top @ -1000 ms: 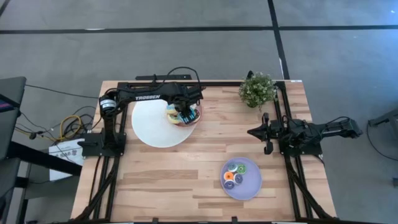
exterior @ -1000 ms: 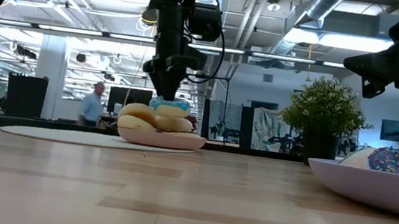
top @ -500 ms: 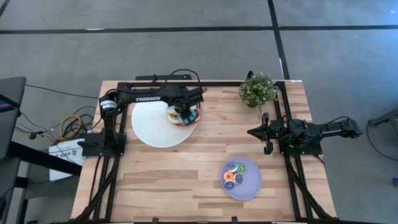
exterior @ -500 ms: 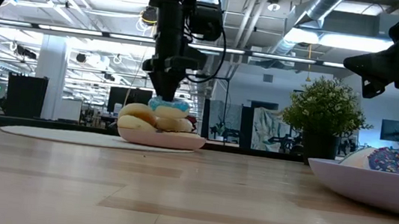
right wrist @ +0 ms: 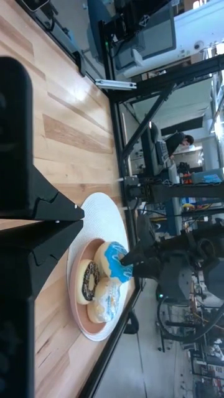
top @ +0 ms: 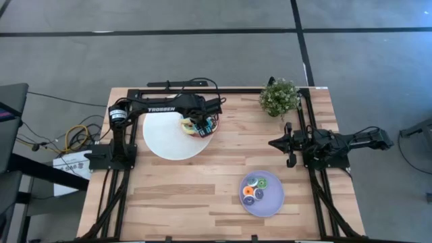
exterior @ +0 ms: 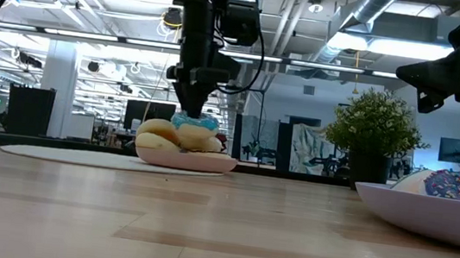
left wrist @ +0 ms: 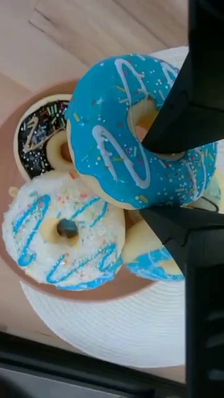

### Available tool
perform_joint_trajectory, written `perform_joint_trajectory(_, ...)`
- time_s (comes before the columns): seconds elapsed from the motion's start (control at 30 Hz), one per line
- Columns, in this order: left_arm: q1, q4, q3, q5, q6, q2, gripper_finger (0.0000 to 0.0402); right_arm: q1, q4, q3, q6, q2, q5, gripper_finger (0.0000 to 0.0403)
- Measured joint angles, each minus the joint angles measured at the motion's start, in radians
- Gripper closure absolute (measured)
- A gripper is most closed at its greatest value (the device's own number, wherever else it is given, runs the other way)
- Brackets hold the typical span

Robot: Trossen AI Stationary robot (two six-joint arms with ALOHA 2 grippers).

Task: Pick & Place donuts
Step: Put the large blue donut on the pink plate, then return to Home Position

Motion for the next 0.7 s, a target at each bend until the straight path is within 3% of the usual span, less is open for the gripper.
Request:
perform_joint_trajectory(0.33,0.005,0.007,0.000,0.108,-0.040,0.003,0.0235,0.000,0.000,0.000,0.000,0.000,0.000,0.0403)
perform_joint_trajectory(0.7,0.008,0.008,0.000,-0.005,-0.060,0.003,0.0182,0.000,0.000,0.000,0.000,0.000,0.000,0.0403)
